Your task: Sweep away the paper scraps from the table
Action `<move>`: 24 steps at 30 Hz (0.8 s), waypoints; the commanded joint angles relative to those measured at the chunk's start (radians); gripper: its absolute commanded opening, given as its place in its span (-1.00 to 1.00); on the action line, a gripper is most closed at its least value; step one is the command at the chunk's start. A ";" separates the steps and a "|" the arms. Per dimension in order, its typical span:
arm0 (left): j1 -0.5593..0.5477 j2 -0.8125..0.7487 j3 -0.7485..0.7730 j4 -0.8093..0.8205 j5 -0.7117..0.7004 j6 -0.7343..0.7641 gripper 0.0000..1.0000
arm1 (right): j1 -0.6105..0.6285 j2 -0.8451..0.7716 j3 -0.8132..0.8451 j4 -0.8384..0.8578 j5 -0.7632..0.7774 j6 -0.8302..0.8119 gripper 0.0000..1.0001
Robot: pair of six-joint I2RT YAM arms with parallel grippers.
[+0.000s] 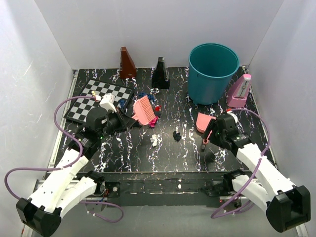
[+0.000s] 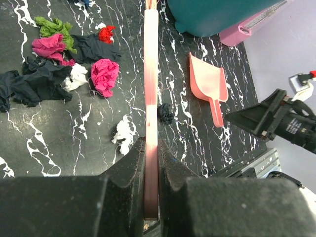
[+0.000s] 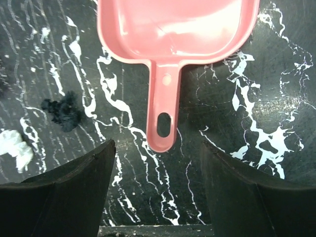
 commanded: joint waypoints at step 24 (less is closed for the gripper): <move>0.002 0.007 0.070 0.004 0.069 0.057 -1.00 | 0.082 0.358 0.079 0.238 -0.150 -0.129 -0.97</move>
